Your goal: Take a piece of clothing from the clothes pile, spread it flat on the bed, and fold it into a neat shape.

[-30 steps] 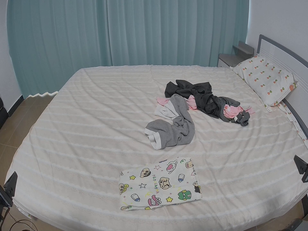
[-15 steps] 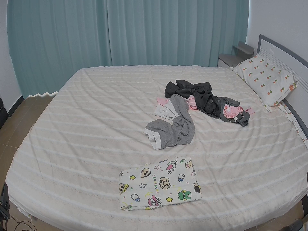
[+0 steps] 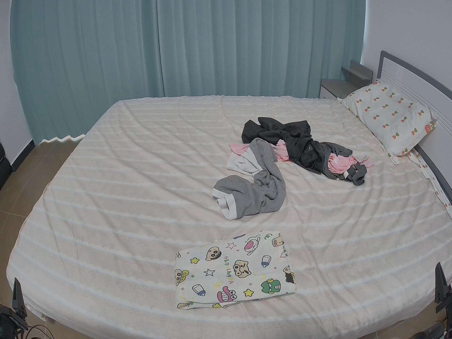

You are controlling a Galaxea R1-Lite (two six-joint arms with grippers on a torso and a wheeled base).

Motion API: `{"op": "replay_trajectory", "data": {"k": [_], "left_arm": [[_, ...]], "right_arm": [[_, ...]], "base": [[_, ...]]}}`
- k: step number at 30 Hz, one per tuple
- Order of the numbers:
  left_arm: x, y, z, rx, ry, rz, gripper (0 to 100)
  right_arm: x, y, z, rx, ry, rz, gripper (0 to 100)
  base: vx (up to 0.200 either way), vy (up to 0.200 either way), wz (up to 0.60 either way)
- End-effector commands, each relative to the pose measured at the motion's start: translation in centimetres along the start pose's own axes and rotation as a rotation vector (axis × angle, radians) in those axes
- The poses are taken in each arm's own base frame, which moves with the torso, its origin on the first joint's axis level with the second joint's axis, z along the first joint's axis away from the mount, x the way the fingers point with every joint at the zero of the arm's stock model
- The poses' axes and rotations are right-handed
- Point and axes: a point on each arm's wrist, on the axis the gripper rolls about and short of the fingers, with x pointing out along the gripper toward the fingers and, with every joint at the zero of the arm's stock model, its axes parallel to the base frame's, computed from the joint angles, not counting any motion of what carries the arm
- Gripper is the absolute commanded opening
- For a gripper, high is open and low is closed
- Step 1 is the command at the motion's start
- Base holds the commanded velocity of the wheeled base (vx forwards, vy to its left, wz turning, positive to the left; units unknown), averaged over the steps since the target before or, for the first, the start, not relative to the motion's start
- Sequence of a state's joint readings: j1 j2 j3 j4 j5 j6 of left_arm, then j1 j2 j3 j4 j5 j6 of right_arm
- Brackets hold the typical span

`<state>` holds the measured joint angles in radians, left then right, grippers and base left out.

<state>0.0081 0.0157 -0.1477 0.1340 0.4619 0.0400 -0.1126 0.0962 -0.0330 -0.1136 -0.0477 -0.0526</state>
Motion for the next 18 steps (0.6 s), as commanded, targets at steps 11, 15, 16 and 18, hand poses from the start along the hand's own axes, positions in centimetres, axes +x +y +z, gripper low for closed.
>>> {"op": "replay_trajectory", "data": {"k": [11,15,16,18], "left_arm": [[0.94,-1.33,-1.94,-0.016,-0.071,-0.323,100],[0.89,-1.47,-1.95,-0.008,-0.074,-0.387,100],[0.88,-1.5,-1.94,-0.008,-0.075,-0.401,100],[0.86,-1.57,-1.95,-0.012,-0.072,-0.435,100]], "right_arm": [[0.11,0.48,-1.19,-0.004,0.065,0.186,100],[0.05,0.66,-1.22,0.058,0.077,0.265,100],[0.04,0.71,-1.24,0.074,0.083,0.289,100],[-0.04,0.78,-1.25,0.107,0.098,0.322,100]], "base": [[0.0,0.0,0.0],[0.0,0.0,0.0],[0.0,0.0,0.0],[0.0,0.0,0.0]]}}
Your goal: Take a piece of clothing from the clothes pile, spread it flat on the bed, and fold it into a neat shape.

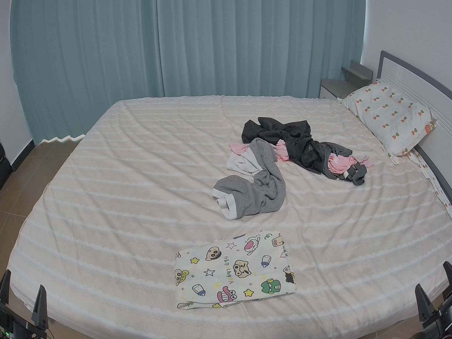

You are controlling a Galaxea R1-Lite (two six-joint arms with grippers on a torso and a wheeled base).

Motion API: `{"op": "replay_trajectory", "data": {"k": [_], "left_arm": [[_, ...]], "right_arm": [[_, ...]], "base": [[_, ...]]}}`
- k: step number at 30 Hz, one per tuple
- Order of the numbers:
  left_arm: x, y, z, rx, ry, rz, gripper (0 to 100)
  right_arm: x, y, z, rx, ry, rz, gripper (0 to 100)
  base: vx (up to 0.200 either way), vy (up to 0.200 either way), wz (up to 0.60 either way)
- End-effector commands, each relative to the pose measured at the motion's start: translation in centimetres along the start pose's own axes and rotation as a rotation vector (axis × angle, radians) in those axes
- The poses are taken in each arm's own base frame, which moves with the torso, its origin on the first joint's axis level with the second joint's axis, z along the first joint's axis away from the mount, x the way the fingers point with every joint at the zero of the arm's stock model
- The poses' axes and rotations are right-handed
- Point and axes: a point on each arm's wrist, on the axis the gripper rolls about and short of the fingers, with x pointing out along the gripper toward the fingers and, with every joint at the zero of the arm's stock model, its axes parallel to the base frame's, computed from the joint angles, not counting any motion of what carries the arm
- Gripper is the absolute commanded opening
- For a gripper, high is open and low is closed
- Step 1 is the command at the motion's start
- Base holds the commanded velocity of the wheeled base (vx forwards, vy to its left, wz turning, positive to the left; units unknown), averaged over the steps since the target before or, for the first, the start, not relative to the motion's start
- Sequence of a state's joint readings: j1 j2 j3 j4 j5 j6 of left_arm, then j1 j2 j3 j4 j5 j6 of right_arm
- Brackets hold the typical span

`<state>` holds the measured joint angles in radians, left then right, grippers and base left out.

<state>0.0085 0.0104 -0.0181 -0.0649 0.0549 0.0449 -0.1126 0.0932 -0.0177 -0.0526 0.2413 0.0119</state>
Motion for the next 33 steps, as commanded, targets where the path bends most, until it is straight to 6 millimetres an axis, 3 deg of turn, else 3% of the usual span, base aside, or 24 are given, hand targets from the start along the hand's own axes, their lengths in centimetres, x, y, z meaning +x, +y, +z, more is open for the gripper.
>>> {"op": "replay_trajectory", "data": {"k": [1,14,24,33], "left_arm": [[0.1,-0.12,-0.53,-0.003,0.017,-0.038,100],[0.14,-0.38,-0.45,-0.05,0.034,-0.159,100],[0.14,-0.15,-0.47,-0.08,0.052,-0.048,100],[-0.05,-0.07,-0.54,-0.071,0.028,-0.028,100]], "right_arm": [[0.08,0.06,-0.27,0.044,0.032,0.034,100],[-0.02,0.16,-0.28,0.04,0.061,0.069,100],[-0.02,-0.55,-0.36,-0.059,0.059,-0.243,100],[0.0,-0.47,-0.71,-0.065,0.073,-0.128,100]], "base": [[0.0,0.0,0.0],[0.0,0.0,0.0],[0.0,0.0,0.0],[0.0,0.0,0.0]]}}
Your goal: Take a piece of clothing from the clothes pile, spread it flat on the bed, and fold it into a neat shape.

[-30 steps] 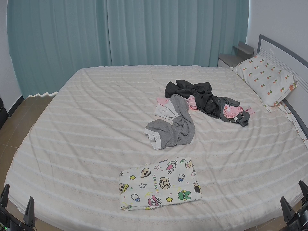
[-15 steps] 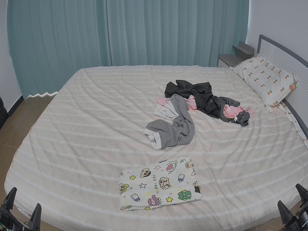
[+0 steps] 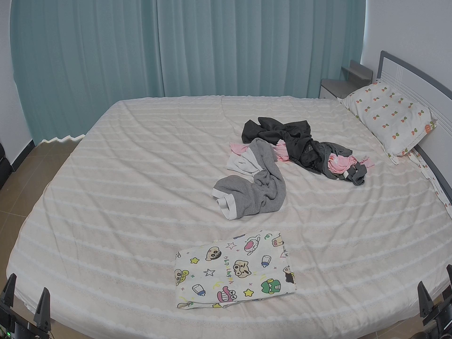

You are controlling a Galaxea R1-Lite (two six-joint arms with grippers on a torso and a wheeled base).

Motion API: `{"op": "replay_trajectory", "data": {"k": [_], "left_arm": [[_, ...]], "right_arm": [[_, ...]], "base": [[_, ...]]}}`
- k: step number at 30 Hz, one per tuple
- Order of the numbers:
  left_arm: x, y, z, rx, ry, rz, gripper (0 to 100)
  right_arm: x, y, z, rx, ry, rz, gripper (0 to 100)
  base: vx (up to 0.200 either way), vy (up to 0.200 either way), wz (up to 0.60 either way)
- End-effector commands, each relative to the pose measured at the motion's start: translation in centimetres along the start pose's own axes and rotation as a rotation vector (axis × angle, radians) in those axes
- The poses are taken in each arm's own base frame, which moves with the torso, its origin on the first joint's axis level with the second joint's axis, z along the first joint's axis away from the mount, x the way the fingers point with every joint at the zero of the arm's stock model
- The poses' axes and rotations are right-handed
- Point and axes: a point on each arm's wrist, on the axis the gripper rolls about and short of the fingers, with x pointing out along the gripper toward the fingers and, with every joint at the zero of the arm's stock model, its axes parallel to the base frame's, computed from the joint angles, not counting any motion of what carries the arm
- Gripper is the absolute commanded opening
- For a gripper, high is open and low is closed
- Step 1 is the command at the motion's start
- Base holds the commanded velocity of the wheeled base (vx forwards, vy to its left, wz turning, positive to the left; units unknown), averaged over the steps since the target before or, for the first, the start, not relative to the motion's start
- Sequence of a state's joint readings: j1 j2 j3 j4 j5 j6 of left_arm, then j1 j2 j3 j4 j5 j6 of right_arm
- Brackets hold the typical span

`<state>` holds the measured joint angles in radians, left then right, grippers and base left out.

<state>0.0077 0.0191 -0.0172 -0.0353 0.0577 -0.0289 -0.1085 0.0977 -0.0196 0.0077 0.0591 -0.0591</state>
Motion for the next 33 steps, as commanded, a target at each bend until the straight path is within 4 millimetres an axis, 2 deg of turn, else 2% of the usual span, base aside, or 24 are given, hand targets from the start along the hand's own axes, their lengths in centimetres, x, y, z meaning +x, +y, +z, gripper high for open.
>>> {"op": "replay_trajectory", "data": {"k": [1,4,6,10,13,14,22,33], "left_arm": [[-0.13,-0.24,-0.21,0.003,-0.011,-0.115,100],[-0.24,-0.57,-0.15,-0.01,-0.002,-0.263,100],[-0.26,-0.62,-0.12,-0.022,0.001,-0.289,100],[-0.2,-0.5,-0.15,-0.076,0.0,-0.232,100],[-0.04,0.05,-0.57,-0.025,0.002,0.013,100],[-0.04,0.11,-0.79,-0.018,0.023,0.037,100],[-0.05,-0.14,-0.92,0.043,0.037,-0.074,100],[-0.05,-0.12,-0.9,0.041,0.036,-0.067,100]], "right_arm": [[0.05,-0.03,-0.16,-0.005,0.005,0.045,100],[0.06,-0.03,-0.26,0.0,0.013,0.038,100],[0.1,-0.03,-0.31,0.002,0.011,0.036,100],[0.14,-0.01,-0.4,0.005,0.009,0.044,100],[0.13,-0.02,-0.41,0.004,0.007,0.045,100],[0.14,-0.01,-0.45,0.005,0.009,0.045,100],[0.14,-0.03,-0.42,0.017,0.011,0.041,100],[0.08,-0.07,-0.46,0.022,0.008,0.062,100]], "base": [[0.0,0.0,0.0],[0.0,0.0,0.0],[0.0,0.0,0.0],[0.0,0.0,0.0],[0.0,0.0,0.0],[0.0,0.0,0.0],[0.0,0.0,0.0],[0.0,0.0,0.0]]}}
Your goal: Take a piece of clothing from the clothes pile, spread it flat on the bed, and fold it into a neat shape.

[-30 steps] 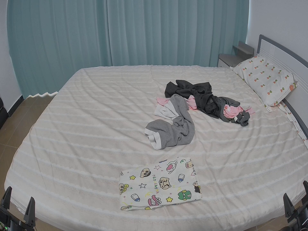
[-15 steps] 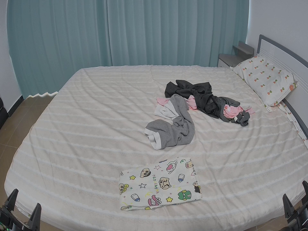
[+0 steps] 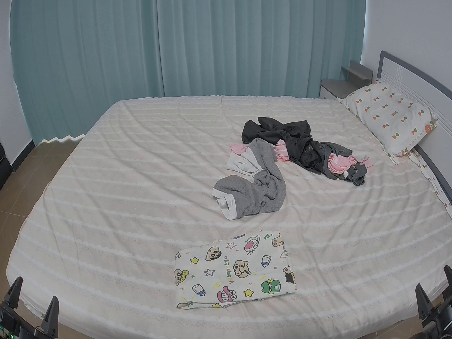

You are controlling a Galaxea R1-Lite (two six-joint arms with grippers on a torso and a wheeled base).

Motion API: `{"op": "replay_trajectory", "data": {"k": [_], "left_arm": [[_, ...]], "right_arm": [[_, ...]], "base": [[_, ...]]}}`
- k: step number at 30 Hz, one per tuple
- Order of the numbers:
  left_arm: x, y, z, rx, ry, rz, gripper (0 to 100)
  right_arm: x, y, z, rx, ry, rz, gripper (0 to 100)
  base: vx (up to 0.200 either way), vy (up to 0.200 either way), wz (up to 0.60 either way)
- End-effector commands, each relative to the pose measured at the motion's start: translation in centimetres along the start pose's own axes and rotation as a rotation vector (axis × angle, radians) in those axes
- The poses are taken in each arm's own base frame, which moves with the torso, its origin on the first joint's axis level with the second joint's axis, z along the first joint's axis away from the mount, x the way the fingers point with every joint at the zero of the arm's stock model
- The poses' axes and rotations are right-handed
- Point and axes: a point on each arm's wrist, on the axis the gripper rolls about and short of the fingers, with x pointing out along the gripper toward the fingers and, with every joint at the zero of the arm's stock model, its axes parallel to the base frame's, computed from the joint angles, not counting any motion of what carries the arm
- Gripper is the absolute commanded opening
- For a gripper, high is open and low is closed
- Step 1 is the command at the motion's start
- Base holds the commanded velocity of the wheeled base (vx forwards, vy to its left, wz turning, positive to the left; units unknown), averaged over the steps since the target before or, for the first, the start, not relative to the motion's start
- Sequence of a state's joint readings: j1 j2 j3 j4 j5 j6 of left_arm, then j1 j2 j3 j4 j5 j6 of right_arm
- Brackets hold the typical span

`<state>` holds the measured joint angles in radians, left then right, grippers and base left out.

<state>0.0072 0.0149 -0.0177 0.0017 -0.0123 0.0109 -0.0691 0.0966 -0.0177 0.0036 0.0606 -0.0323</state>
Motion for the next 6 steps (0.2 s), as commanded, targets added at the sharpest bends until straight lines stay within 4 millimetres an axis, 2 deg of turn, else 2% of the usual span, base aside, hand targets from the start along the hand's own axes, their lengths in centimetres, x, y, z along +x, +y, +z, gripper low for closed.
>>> {"op": "replay_trajectory", "data": {"k": [1,6], "left_arm": [[0.02,0.01,-0.52,-0.002,0.003,0.007,100],[0.02,0.0,-0.52,-0.002,0.003,0.005,100]], "right_arm": [[-0.26,-0.09,-0.55,-0.004,-0.032,0.056,100],[-0.61,-0.11,-0.61,-0.008,-0.084,0.063,100]], "base": [[0.0,0.0,0.0],[0.0,0.0,0.0]]}}
